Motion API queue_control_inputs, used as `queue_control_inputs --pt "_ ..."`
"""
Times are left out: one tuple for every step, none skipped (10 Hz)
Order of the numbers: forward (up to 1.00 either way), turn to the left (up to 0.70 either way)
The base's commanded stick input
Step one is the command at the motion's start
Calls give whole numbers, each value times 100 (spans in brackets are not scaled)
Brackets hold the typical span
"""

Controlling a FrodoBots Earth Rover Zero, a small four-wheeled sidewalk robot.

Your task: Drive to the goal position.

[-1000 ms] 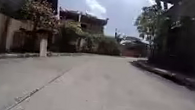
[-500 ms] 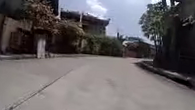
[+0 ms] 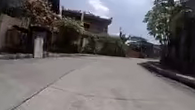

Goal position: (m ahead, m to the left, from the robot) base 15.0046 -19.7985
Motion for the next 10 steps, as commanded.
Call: queue_control_inputs --pt "100 0" --pt "100 0" --pt "100 -1" --pt "100 -4" --pt "100 -11" --pt "100 -14" --pt "100 -34" --pt "100 -38" --pt "100 -40" --pt "100 -40"
